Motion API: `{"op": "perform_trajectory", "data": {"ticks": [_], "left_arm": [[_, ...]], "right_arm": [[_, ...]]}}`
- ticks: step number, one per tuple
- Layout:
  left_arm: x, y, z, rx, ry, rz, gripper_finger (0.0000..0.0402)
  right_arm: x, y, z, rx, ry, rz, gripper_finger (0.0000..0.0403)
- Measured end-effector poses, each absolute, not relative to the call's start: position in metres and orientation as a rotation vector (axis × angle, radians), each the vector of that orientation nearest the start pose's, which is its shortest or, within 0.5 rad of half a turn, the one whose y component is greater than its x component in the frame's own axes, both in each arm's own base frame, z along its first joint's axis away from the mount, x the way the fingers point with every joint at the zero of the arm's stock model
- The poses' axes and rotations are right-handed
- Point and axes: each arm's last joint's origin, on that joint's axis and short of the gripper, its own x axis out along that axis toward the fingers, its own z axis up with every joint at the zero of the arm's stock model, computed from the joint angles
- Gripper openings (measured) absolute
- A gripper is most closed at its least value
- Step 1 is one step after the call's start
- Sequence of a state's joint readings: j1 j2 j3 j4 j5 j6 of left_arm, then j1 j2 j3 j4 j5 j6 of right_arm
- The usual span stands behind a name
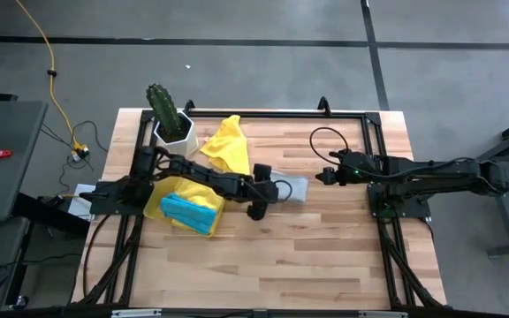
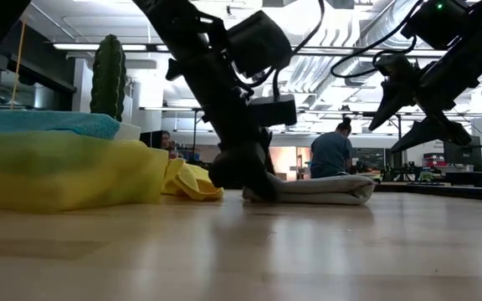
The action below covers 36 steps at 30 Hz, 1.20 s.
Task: Fold microfiber towels
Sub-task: Put the gray microfiber towel into the yellow bin
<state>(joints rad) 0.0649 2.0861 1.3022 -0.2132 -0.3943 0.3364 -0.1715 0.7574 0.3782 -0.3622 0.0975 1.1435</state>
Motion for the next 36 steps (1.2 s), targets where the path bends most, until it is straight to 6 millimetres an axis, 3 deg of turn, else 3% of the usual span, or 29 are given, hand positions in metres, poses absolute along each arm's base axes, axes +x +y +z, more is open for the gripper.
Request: {"op": "perform_trajectory", "data": {"ticks": [3, 7, 9, 14, 18, 22, 28, 36], "left_arm": [[0.415, 0.045, 0.123, 0.501, 1.075, 0.236, 0.0149], [0.415, 0.051, 0.125, 0.487, 1.084, 0.185, 0.0038], [0.418, 0.051, 0.135, 0.445, 1.082, 0.163, 0.0016], [0.427, 0.056, 0.188, 0.359, 1.005, 0.077, 0.0008], [0.417, 0.064, 0.241, 0.304, 0.929, 0.016, 0.0006], [0.384, 0.076, 0.282, 0.247, 0.930, 0.026, 0.0004], [0.318, 0.084, 0.330, 0.126, 1.043, 0.105, 0.0002], [0.235, 0.072, 0.370, -0.105, 1.084, 0.320, 0.0001]], "right_arm": [[0.147, -0.028, 0.185, 1.109, 0.513, -0.653, 0.0252], [0.147, -0.028, 0.185, 1.108, 0.511, -0.656, 0.0252], [0.147, -0.029, 0.185, 1.109, 0.505, -0.659, 0.0252], [0.148, -0.030, 0.186, 1.106, 0.468, -0.680, 0.0252], [0.148, -0.030, 0.187, 1.118, 0.447, -0.697, 0.0252], [0.148, -0.030, 0.187, 1.119, 0.443, -0.698, 0.0252], [0.148, -0.030, 0.187, 1.130, 0.433, -0.699, 0.0252], [0.148, -0.030, 0.187, 1.130, 0.434, -0.699, 0.0252]]}}
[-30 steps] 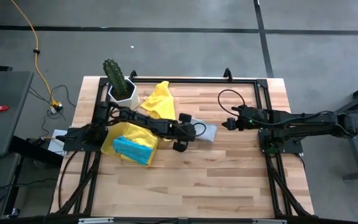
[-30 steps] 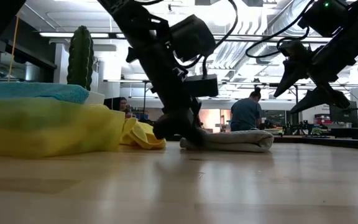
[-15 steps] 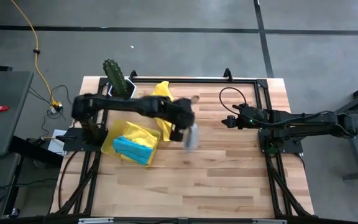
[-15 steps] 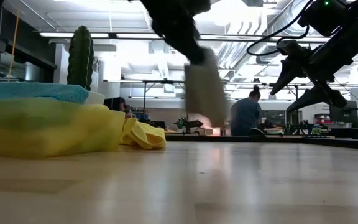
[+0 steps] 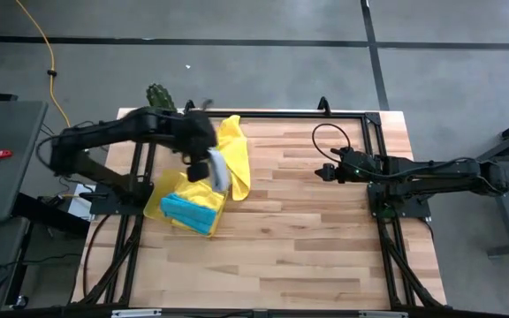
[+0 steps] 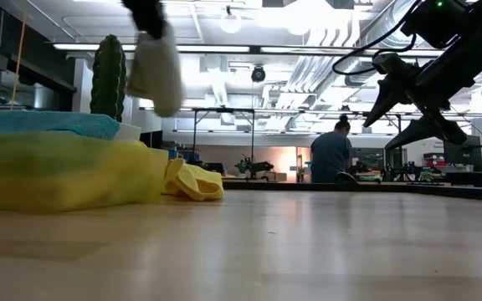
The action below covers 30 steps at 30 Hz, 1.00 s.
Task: Fold microfiber towels
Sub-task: Put the gray microfiber towel into the yellow bin
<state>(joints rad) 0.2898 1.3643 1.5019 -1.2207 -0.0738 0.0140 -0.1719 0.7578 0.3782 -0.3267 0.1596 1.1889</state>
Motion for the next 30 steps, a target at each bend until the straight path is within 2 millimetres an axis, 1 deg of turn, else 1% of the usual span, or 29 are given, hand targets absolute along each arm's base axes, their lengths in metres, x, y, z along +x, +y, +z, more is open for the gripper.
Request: {"op": "perform_trajectory", "data": {"ticks": [3, 5, 9, 11, 13, 16, 18, 20, 22, 25, 27, 30], "left_arm": [[0.214, 0.065, 0.368, -0.210, 1.023, 0.402, 0.0000], [0.208, 0.062, 0.364, -0.279, 0.959, 0.465, 0.0000], [0.217, 0.065, 0.357, -0.355, 0.829, 0.511, 0.0000], [0.223, 0.069, 0.350, -0.349, 0.851, 0.555, 0.0000], [0.228, 0.073, 0.339, -0.317, 0.913, 0.630, 0.0000], [0.232, 0.074, 0.325, -0.354, 0.911, 0.696, 0.0000], [0.232, 0.070, 0.312, -0.387, 0.944, 0.692, 0.0000], [0.230, 0.060, 0.299, -0.386, 0.990, 0.677, 0.0000], [0.225, 0.051, 0.291, -0.388, 1.015, 0.671, 0.0000], [0.220, 0.040, 0.286, -0.415, 1.006, 0.629, 0.0000], [0.219, 0.031, 0.284, -0.417, 1.037, 0.577, 0.0000], [0.216, 0.019, 0.282, -0.361, 1.106, 0.506, 0.0000]], "right_arm": [[0.148, -0.030, 0.187, 1.128, 0.433, -0.702, 0.0252], [0.148, -0.031, 0.187, 1.128, 0.432, -0.705, 0.0252], [0.148, -0.031, 0.187, 1.137, 0.429, -0.709, 0.0252], [0.148, -0.031, 0.187, 1.140, 0.430, -0.710, 0.0252], [0.148, -0.031, 0.187, 1.144, 0.430, -0.713, 0.0252], [0.148, -0.031, 0.187, 1.144, 0.430, -0.713, 0.0252], [0.148, -0.031, 0.187, 1.144, 0.430, -0.712, 0.0252], [0.148, -0.031, 0.187, 1.144, 0.430, -0.712, 0.0252], [0.148, -0.031, 0.187, 1.143, 0.430, -0.713, 0.0252], [0.148, -0.031, 0.187, 1.141, 0.427, -0.718, 0.0252], [0.148, -0.031, 0.187, 1.140, 0.425, -0.720, 0.0252], [0.148, -0.031, 0.187, 1.140, 0.425, -0.721, 0.0252]]}}
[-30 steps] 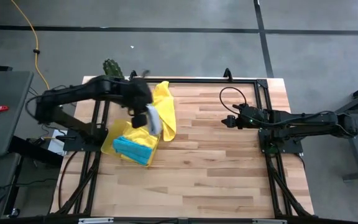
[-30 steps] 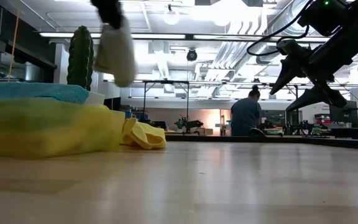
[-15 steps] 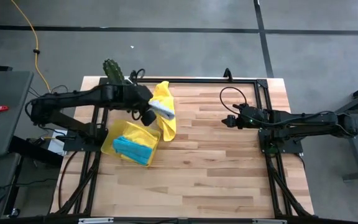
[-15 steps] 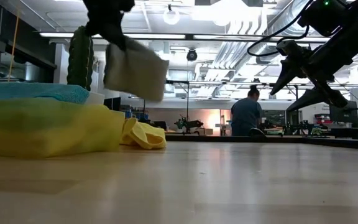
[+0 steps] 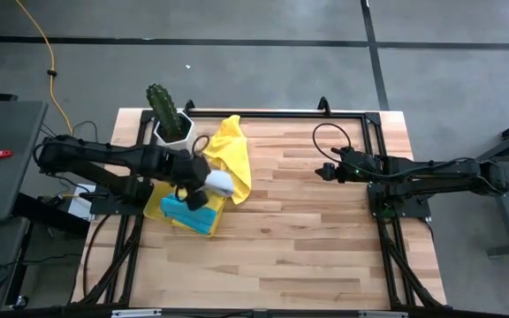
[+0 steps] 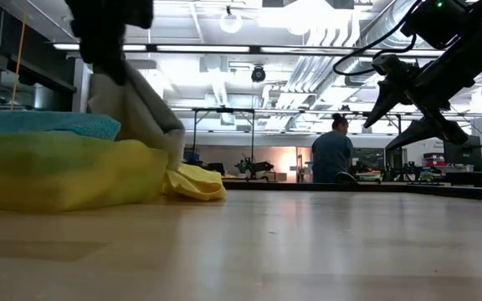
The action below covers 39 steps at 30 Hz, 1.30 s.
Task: Fold microfiber towels
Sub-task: Put the gray microfiber towel into the yellow bin
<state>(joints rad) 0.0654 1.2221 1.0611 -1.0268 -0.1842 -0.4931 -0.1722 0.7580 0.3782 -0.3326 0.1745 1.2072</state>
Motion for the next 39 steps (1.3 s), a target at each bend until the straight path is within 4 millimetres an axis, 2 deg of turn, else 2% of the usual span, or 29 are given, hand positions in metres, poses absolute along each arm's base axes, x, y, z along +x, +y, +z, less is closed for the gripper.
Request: {"op": "perform_trajectory", "data": {"ticks": [8, 12, 19, 25, 28, 33, 39], "left_arm": [[0.201, 0.009, 0.277, -0.042, 1.345, 0.328, 0.0000], [0.200, 0.009, 0.276, 0.097, 1.379, 0.229, 0.0000], [0.204, -0.002, 0.271, 0.411, 1.425, -0.056, 0.0000], [0.207, -0.012, 0.266, 0.485, 1.403, -0.238, 0.0000], [0.203, -0.015, 0.250, 0.514, 1.436, -0.276, 0.0000], [0.200, -0.017, 0.231, 0.527, 1.457, -0.259, 0.0008], [0.196, -0.013, 0.222, 0.556, 1.489, -0.214, 0.0052]], "right_arm": [[0.148, -0.031, 0.187, 1.147, 0.425, -0.725, 0.0252], [0.147, -0.031, 0.187, 1.144, 0.424, -0.731, 0.0252], [0.147, -0.031, 0.186, 1.156, 0.413, -0.748, 0.0252], [0.147, -0.031, 0.186, 1.156, 0.413, -0.748, 0.0252], [0.147, -0.031, 0.186, 1.160, 0.418, -0.741, 0.0252], [0.147, -0.031, 0.186, 1.184, 0.417, -0.739, 0.0252], [0.147, -0.031, 0.186, 1.190, 0.416, -0.739, 0.0252]]}}
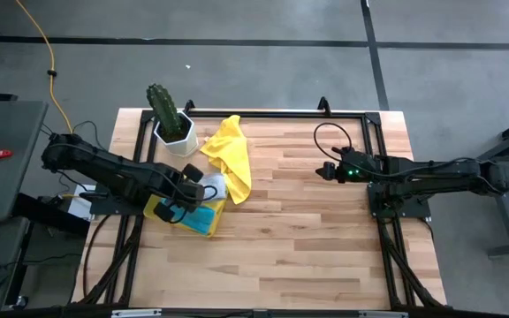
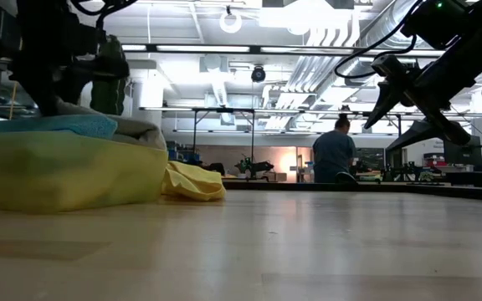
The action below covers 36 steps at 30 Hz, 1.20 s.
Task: Fold microfiber towels
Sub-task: Put the gray microfiber towel into the yellow bin
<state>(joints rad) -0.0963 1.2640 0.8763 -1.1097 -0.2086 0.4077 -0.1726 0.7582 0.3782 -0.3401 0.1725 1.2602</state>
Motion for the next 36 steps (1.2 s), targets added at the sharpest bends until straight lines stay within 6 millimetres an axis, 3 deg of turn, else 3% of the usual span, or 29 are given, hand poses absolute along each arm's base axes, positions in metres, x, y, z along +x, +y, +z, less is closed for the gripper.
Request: {"op": "perform_trajectory", "data": {"ticks": [6, 14, 17, 20, 23, 25, 28, 30, 32, 36], "left_arm": [[0.198, -0.010, 0.232, 0.445, 1.488, -0.202, 0.0118], [0.203, -0.007, 0.288, 0.243, 1.436, -0.180, 0.0202], [0.205, 0.000, 0.313, 0.161, 1.315, -0.086, 0.0219], [0.205, 0.013, 0.328, -0.007, 1.079, 0.082, 0.0221], [0.193, 0.023, 0.326, -0.133, 0.967, 0.211, 0.0208], [0.179, 0.024, 0.317, -0.172, 1.013, 0.282, 0.0185], [0.169, 0.020, 0.303, -0.239, 1.105, 0.306, 0.0113], [0.172, 0.014, 0.298, -0.274, 1.101, 0.266, 0.0042], [0.183, 0.003, 0.294, -0.278, 1.089, 0.221, 0.0016], [0.215, -0.020, 0.272, -0.234, 1.144, 0.179, 0.0003]], "right_arm": [[0.148, -0.029, 0.186, 1.213, 0.450, -0.692, 0.0252], [0.153, -0.025, 0.191, 1.154, 0.520, -0.471, 0.0252], [0.162, -0.025, 0.195, 1.092, 0.491, -0.354, 0.0252], [0.175, -0.027, 0.192, 1.012, 0.474, -0.313, 0.0245], [0.189, -0.029, 0.184, 0.954, 0.476, -0.291, 0.0226], [0.198, -0.031, 0.181, 0.923, 0.465, -0.260, 0.0205], [0.206, -0.032, 0.175, 0.882, 0.457, -0.238, 0.0149], [0.211, -0.033, 0.174, 0.849, 0.460, -0.235, 0.0089], [0.217, -0.034, 0.178, 0.782, 0.461, -0.217, 0.0027], [0.230, -0.038, 0.191, 0.681, 0.471, -0.197, 0.0027]]}}
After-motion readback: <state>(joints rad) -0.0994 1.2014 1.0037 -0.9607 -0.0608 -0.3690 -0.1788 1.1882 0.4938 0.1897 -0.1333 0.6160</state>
